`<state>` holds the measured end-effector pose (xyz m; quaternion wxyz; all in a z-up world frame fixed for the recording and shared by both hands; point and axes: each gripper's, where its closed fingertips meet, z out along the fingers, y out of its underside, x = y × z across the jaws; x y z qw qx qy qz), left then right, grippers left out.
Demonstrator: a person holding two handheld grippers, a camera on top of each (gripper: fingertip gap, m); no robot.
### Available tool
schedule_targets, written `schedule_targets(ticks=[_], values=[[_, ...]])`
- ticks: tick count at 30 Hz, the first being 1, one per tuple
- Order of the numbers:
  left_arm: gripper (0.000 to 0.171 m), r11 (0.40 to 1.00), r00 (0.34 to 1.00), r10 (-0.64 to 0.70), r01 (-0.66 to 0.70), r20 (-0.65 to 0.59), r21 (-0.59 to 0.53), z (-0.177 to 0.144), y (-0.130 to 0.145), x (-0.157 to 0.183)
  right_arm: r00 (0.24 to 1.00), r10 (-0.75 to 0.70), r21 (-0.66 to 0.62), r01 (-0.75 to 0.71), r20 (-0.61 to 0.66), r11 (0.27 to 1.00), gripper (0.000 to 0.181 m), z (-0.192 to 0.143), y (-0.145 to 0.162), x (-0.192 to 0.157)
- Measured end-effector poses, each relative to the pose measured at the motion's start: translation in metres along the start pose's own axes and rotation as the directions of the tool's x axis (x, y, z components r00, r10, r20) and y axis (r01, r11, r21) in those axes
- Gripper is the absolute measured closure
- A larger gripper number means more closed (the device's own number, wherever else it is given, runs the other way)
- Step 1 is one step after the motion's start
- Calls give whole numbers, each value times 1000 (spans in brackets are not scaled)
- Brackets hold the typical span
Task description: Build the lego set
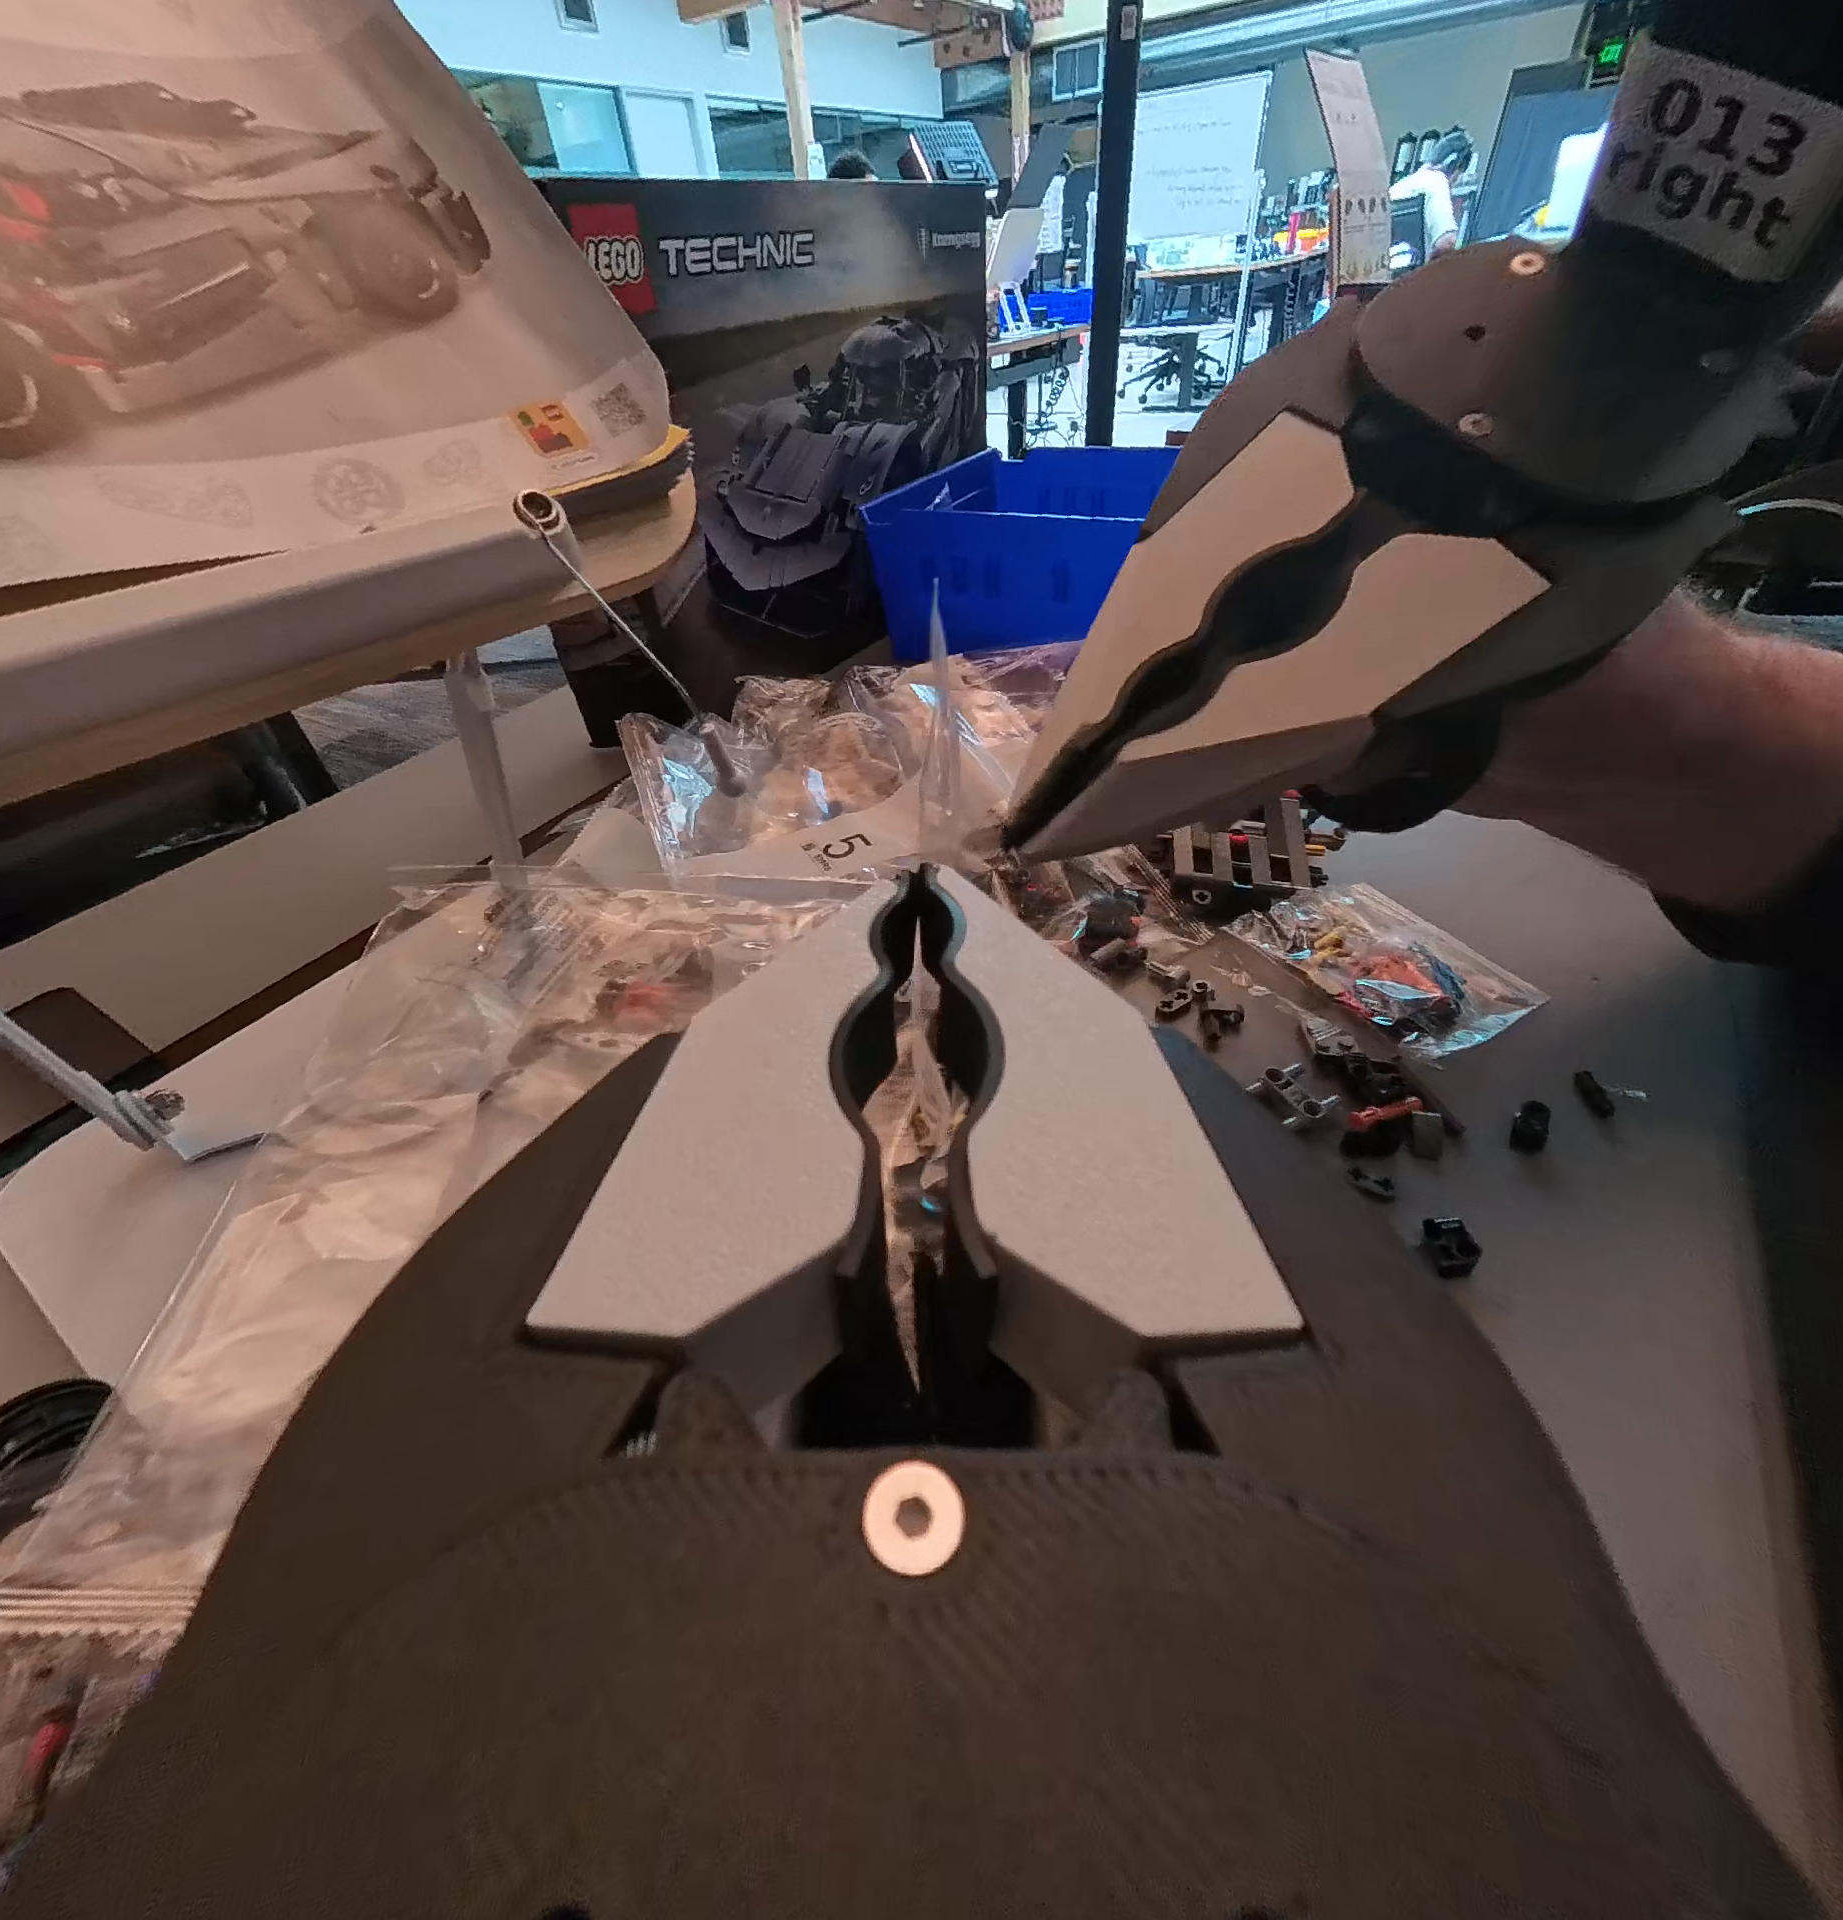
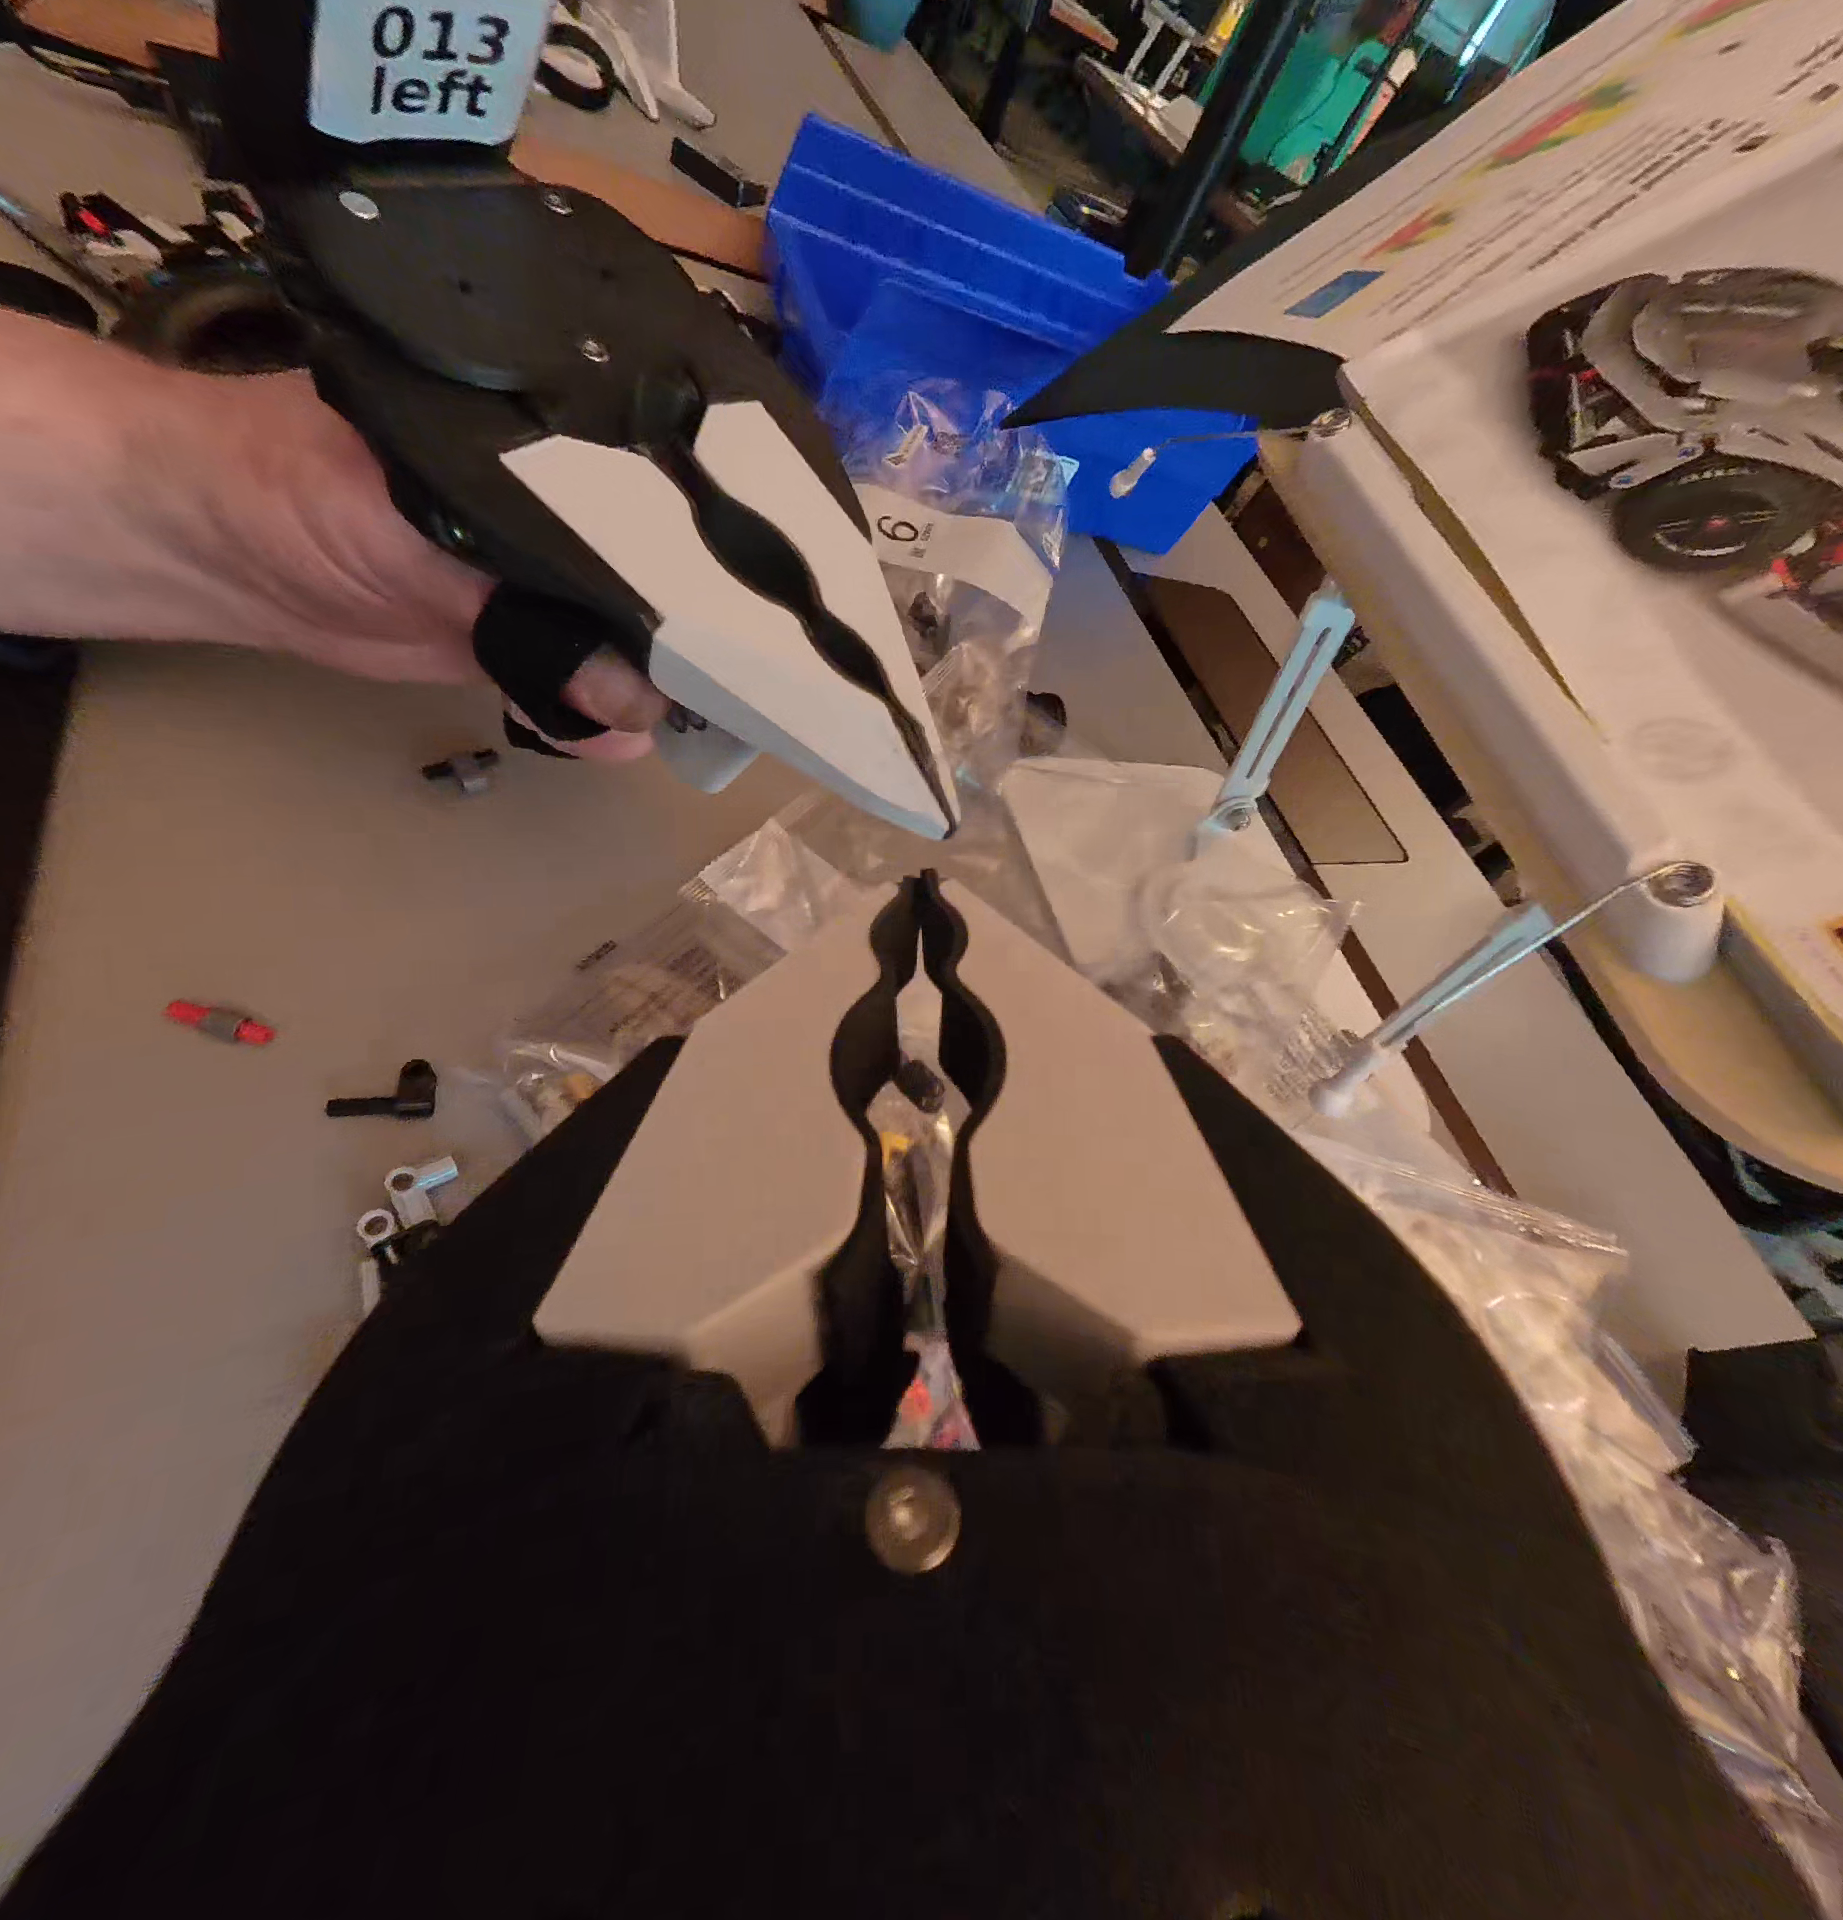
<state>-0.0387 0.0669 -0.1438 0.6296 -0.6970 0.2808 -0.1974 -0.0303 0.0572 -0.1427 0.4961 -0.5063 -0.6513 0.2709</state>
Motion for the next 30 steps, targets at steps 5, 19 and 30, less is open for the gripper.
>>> schedule_targets(ticks=[5,19,30], values=[[171,1000,1000,-3,3,-4,-4,1,1,1,999,-36,-115,39,28,993,181,8,20,-6],[171,1000,998,0,-2,68,17,-8,-4,-14,982,105,-413,-31,156,910,158,20,93,-19],[171,1000,998,0,0,56,9,-5,-2,-11,952,219,-611,-45,214,790,168,-44,146,-18]])
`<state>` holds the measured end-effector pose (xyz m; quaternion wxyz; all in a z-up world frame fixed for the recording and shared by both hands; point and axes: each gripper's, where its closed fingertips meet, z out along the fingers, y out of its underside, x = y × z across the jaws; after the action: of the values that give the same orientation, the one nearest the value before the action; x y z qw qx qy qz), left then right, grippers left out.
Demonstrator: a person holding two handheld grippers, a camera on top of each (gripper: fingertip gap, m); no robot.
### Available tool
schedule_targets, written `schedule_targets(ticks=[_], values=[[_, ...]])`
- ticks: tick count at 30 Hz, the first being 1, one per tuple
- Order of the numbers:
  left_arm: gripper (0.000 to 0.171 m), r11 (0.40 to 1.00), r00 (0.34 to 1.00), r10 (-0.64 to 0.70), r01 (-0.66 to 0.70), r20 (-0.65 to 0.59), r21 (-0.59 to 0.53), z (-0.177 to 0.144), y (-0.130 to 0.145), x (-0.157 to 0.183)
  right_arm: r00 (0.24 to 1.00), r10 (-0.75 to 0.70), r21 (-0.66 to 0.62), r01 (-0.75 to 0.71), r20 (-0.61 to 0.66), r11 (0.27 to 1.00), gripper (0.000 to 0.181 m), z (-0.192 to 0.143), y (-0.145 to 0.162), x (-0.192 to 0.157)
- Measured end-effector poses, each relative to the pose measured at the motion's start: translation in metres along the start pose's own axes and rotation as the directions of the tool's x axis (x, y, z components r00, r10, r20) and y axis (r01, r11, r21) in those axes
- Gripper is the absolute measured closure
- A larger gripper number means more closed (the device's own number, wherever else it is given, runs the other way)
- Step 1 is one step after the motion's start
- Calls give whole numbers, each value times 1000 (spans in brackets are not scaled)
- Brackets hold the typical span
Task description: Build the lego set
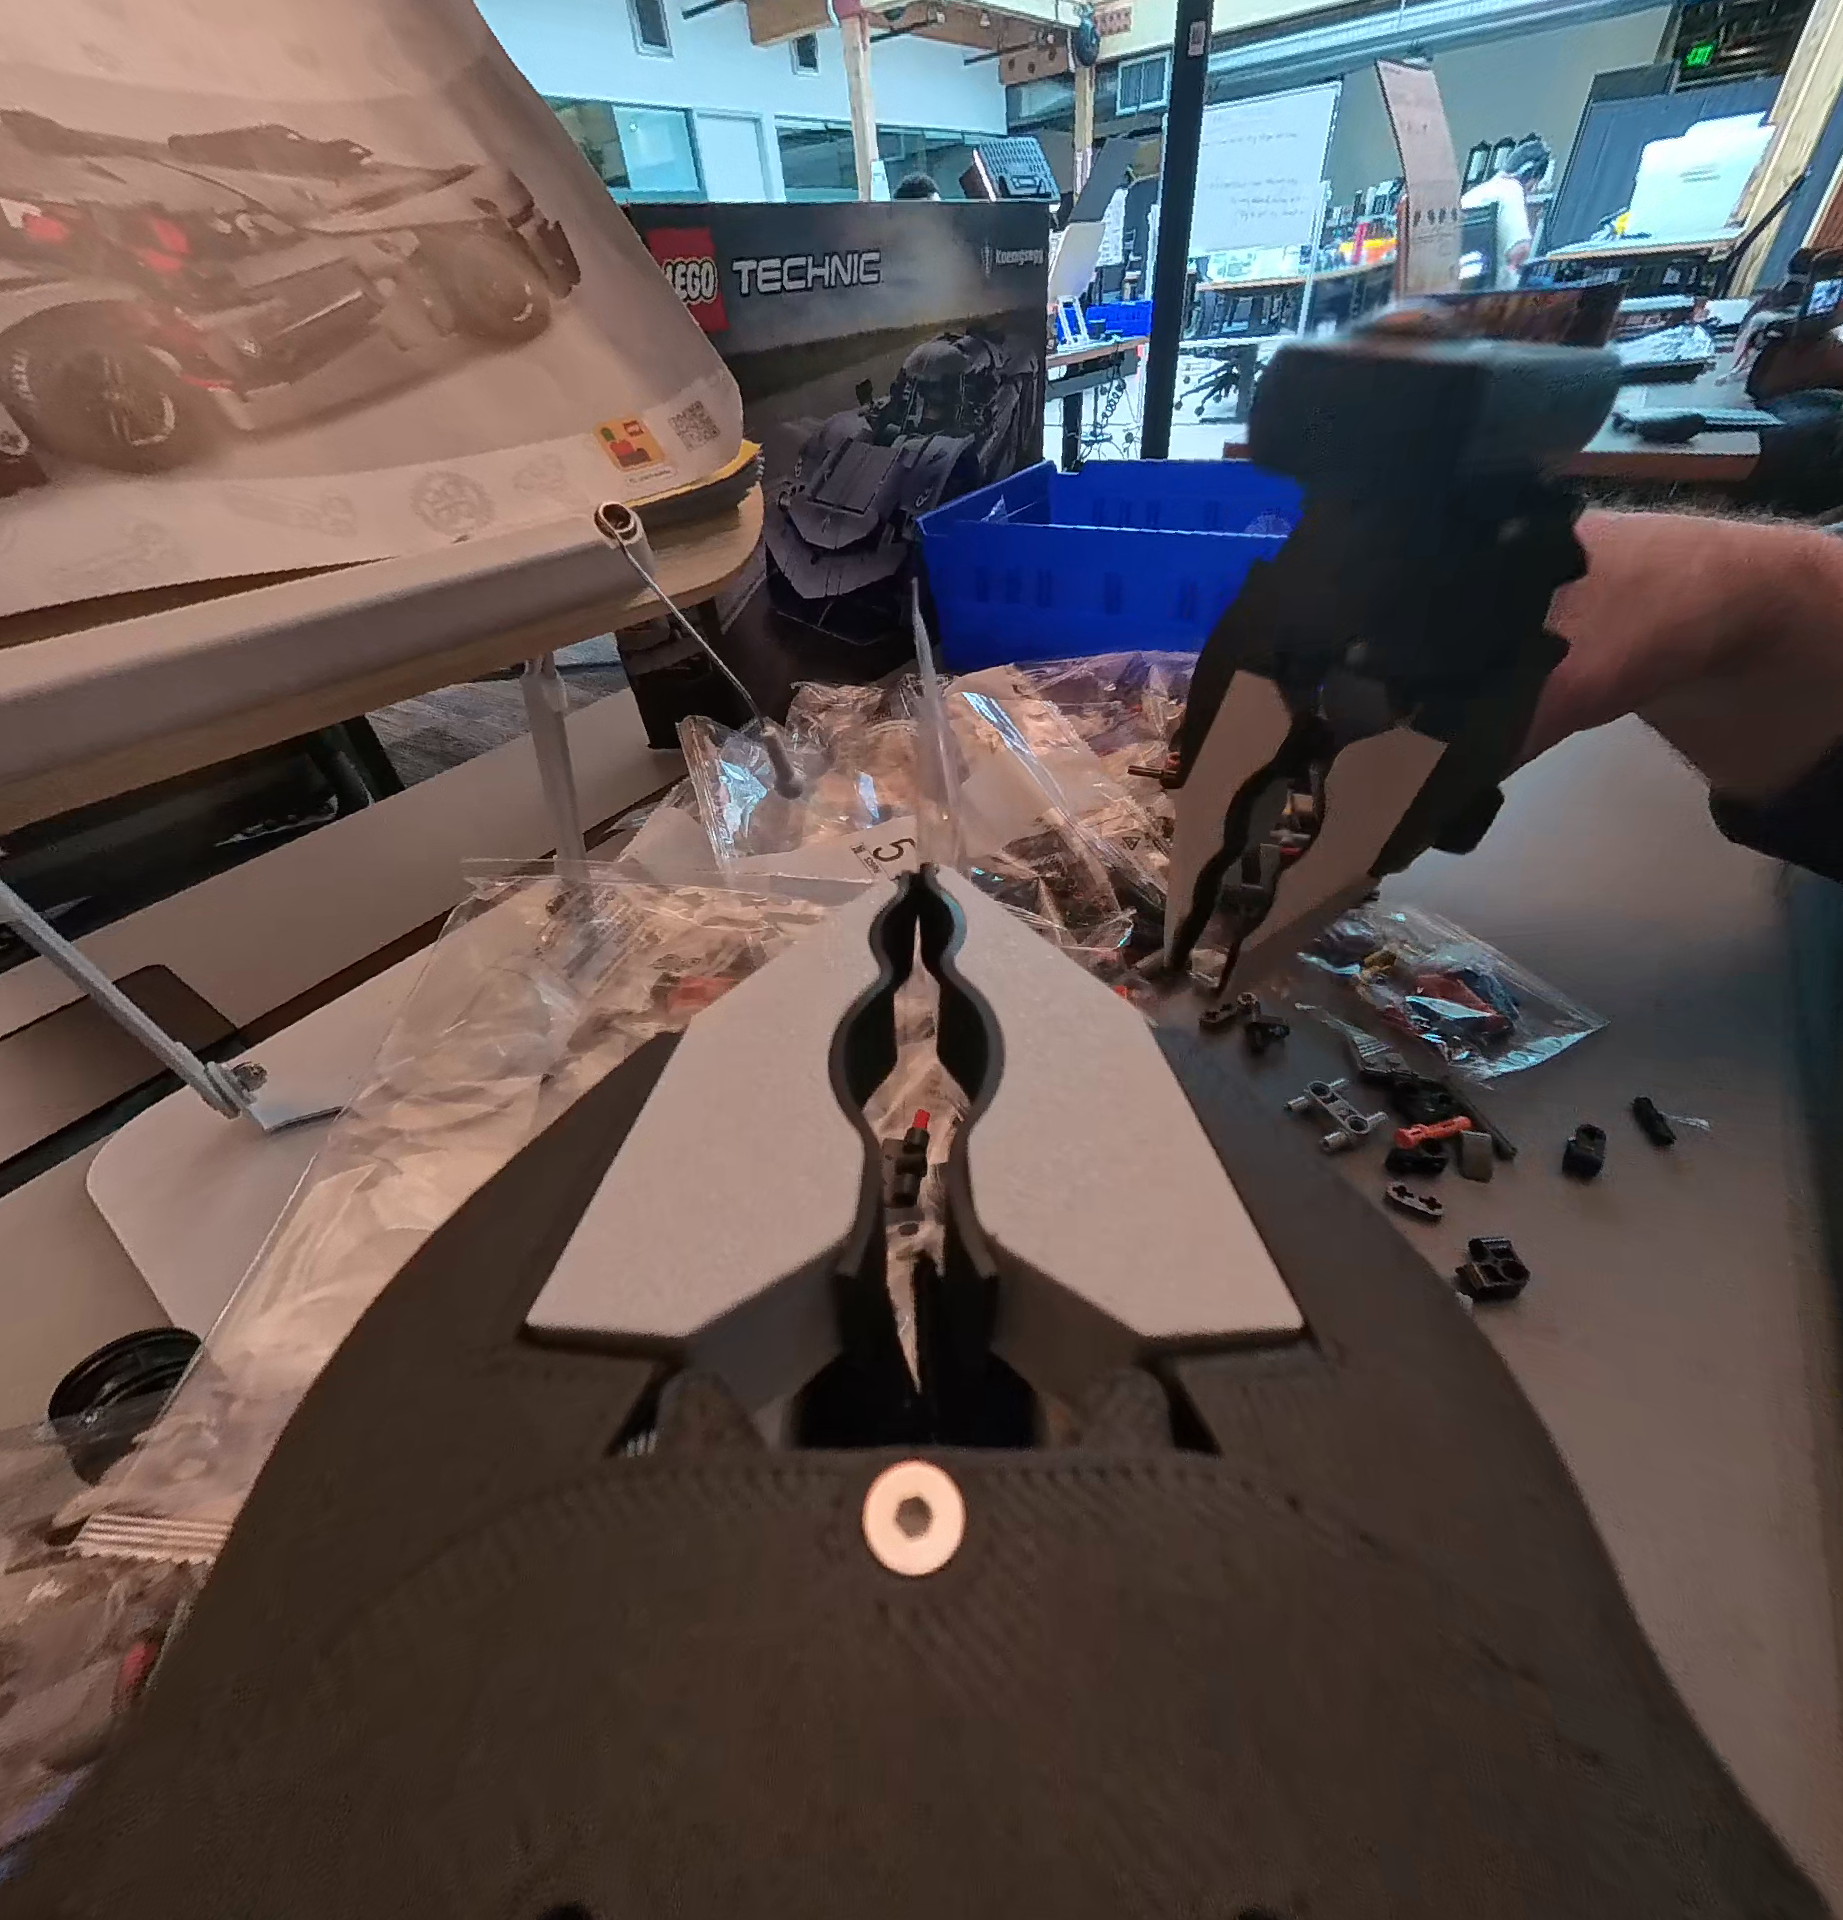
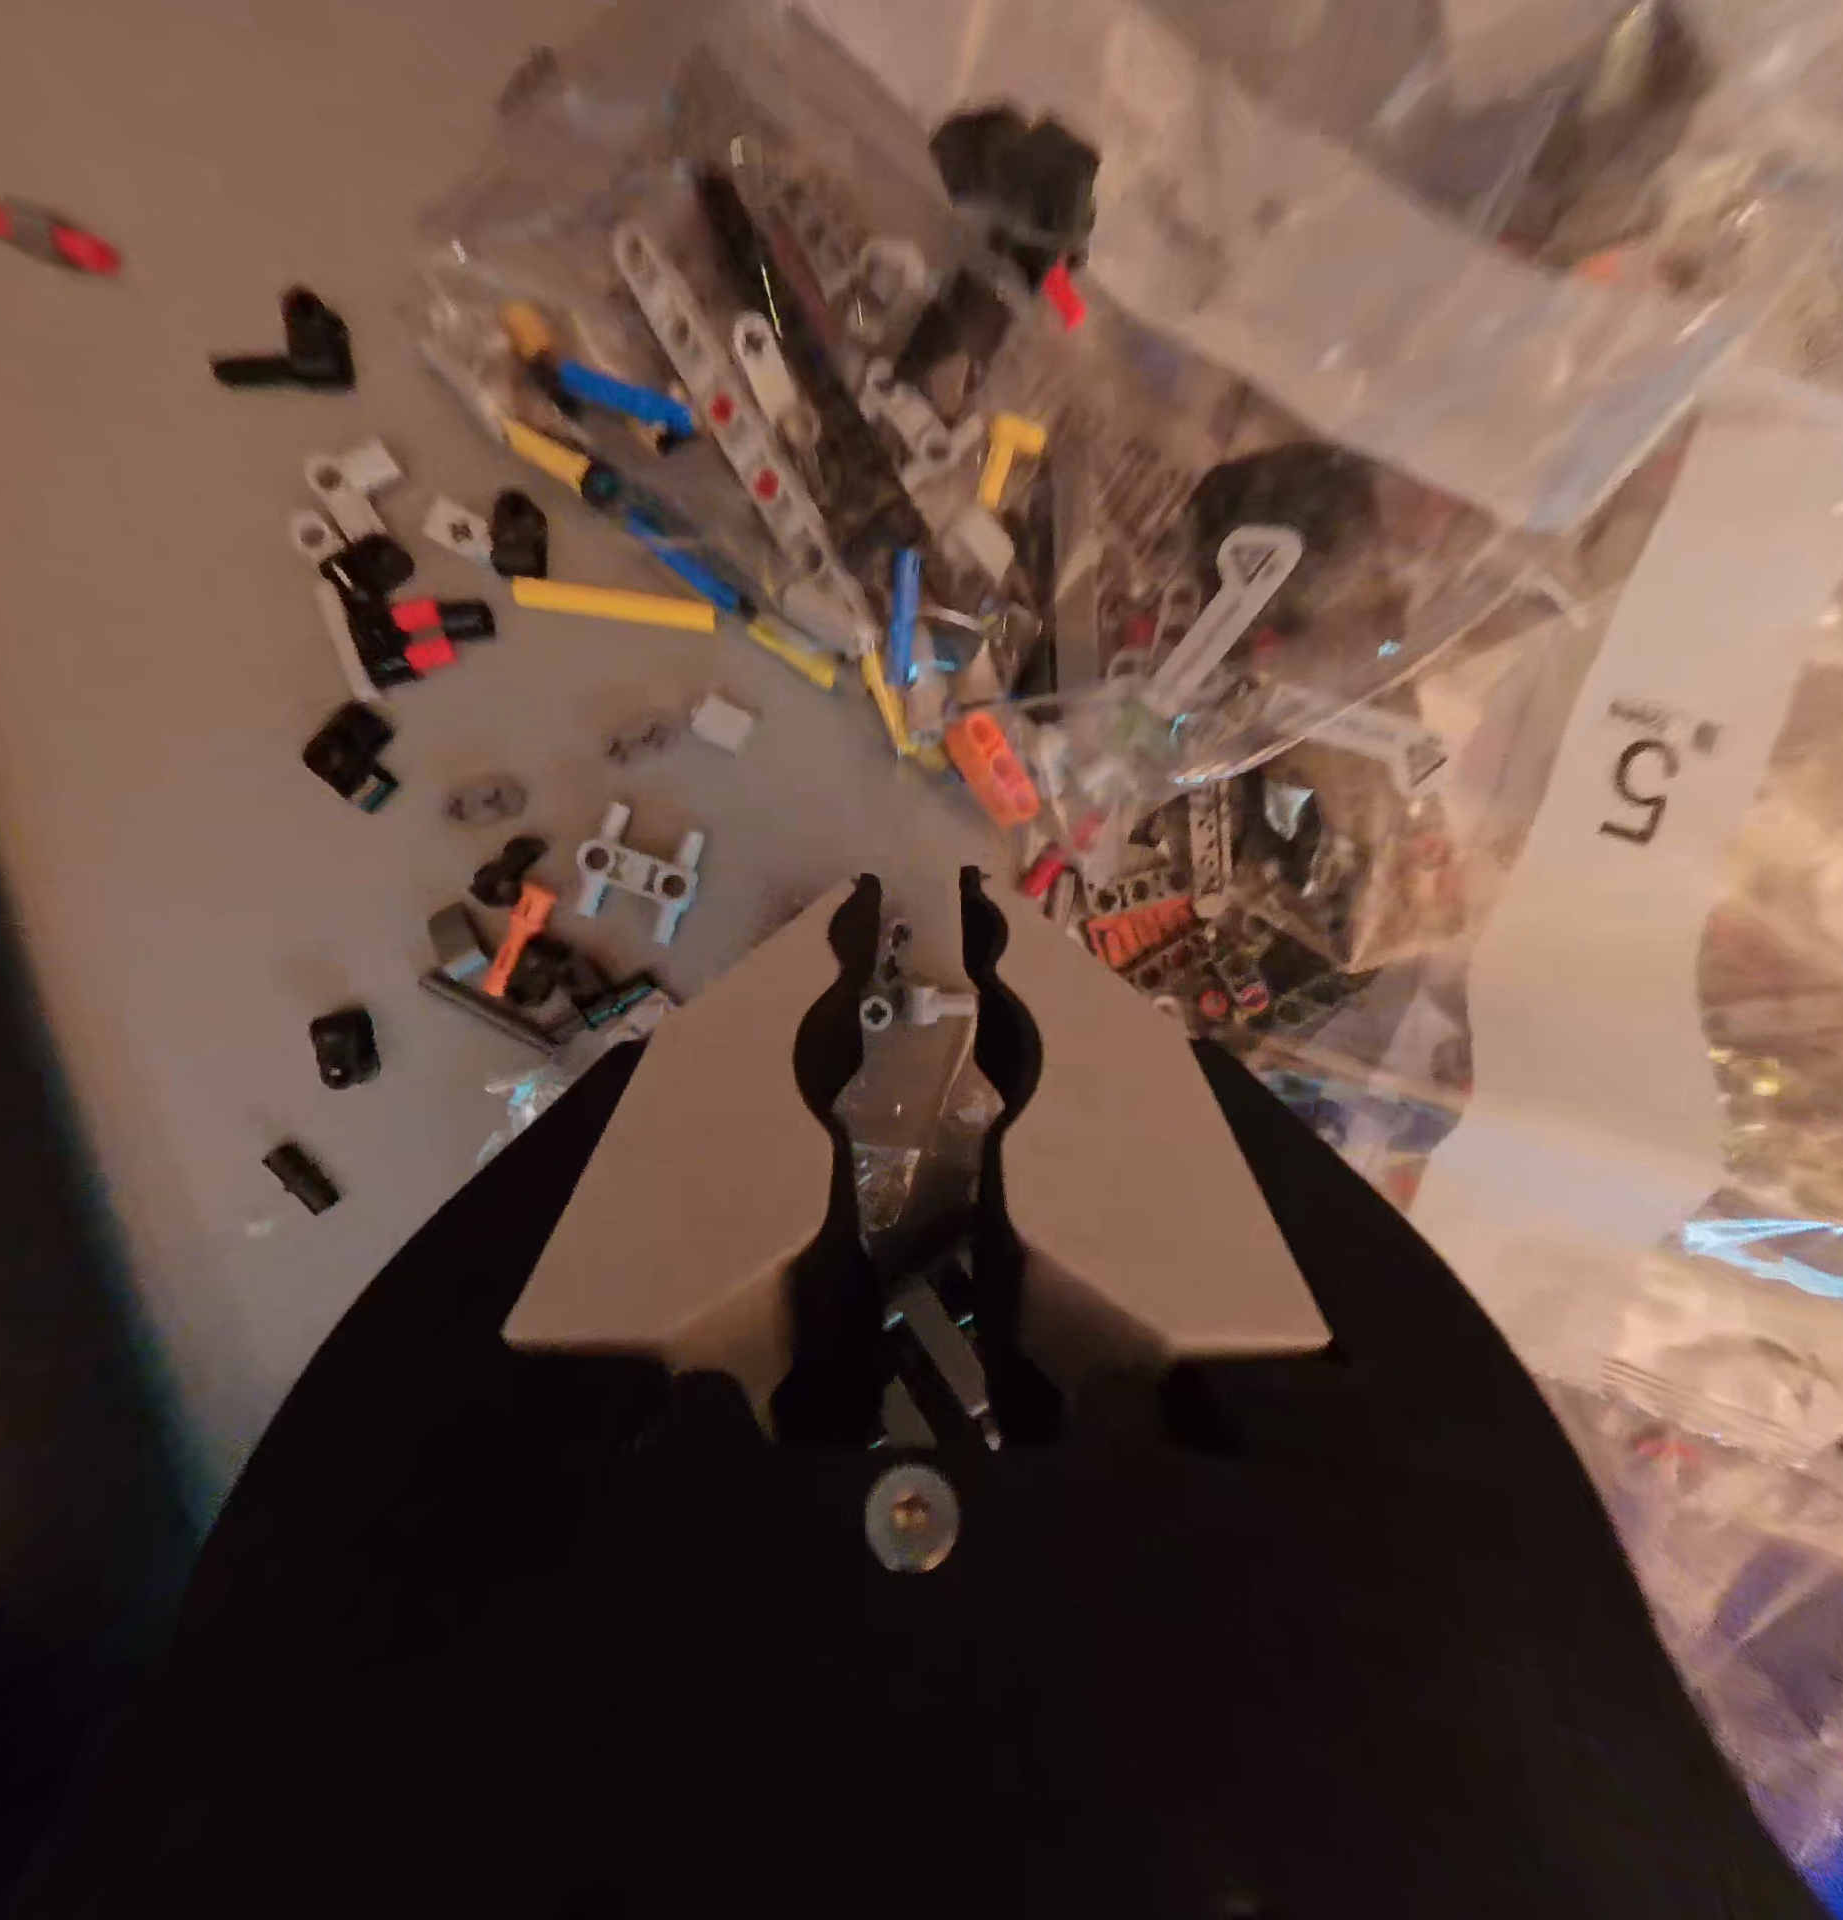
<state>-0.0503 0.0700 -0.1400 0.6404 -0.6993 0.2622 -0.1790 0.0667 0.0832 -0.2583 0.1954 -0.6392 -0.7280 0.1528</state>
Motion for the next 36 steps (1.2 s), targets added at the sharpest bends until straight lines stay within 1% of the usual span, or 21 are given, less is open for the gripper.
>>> schedule_targets(ticks=[2,4,5,6,9,14,16,17,18,20,23,25,27,29,33,34,36], values=[[171,1000,1000,1,-1,-1,-4,0,1,0,1000,10,-67,-8,28,998,165,9,10,-4],[171,1000,1000,0,0,-2,-4,0,1,0,999,27,-99,-22,47,995,166,14,16,-6],[171,1000,1000,0,0,-3,-3,0,1,1,998,40,-92,-35,46,995,169,15,14,-4],[171,1000,1000,-1,1,-4,-4,1,1,1,998,42,-98,-38,45,995,176,15,15,-4],[171,1000,1000,0,0,-13,-9,2,3,3,998,41,-104,-37,39,994,179,14,17,-4],[171,1000,999,7,-8,-32,-16,5,4,10,999,40,-17,-39,32,999,181,4,4,-1],[171,1000,999,9,-9,-37,-19,6,4,12,998,38,-3,-38,43,999,181,0,4,-3],[171,1000,999,9,-9,-38,-18,6,4,12,997,37,6,-37,61,999,180,-1,3,-7],[171,1000,999,8,-9,-39,-18,6,4,12,996,30,3,-31,88,1000,173,-2,4,-12],[171,1000,999,6,-7,-40,-19,6,5,12,993,17,-36,-13,117,999,164,0,11,-20],[171,1000,999,7,-8,-42,-22,6,5,12,983,12,-66,1,183,998,161,1,16,-35],[171,1000,999,7,-8,-43,-24,7,6,13,981,12,-95,7,195,995,162,4,19,-38],[171,1000,999,8,-9,-42,-27,7,7,12,976,16,-98,6,216,995,165,5,18,-41],[171,1000,999,7,-8,-42,-28,8,7,12,975,9,-97,12,221,995,173,5,17,-43],[171,1000,999,6,-8,-44,-29,8,8,12,977,0,-91,20,215,996,176,5,16,-43],[171,1000,999,7,-9,-45,-30,8,8,13,977,-7,-84,25,211,996,181,5,15,-43],[171,1000,999,9,-11,-47,-29,8,8,13,977,-2,-84,20,215,996,181,5,14,-43]])
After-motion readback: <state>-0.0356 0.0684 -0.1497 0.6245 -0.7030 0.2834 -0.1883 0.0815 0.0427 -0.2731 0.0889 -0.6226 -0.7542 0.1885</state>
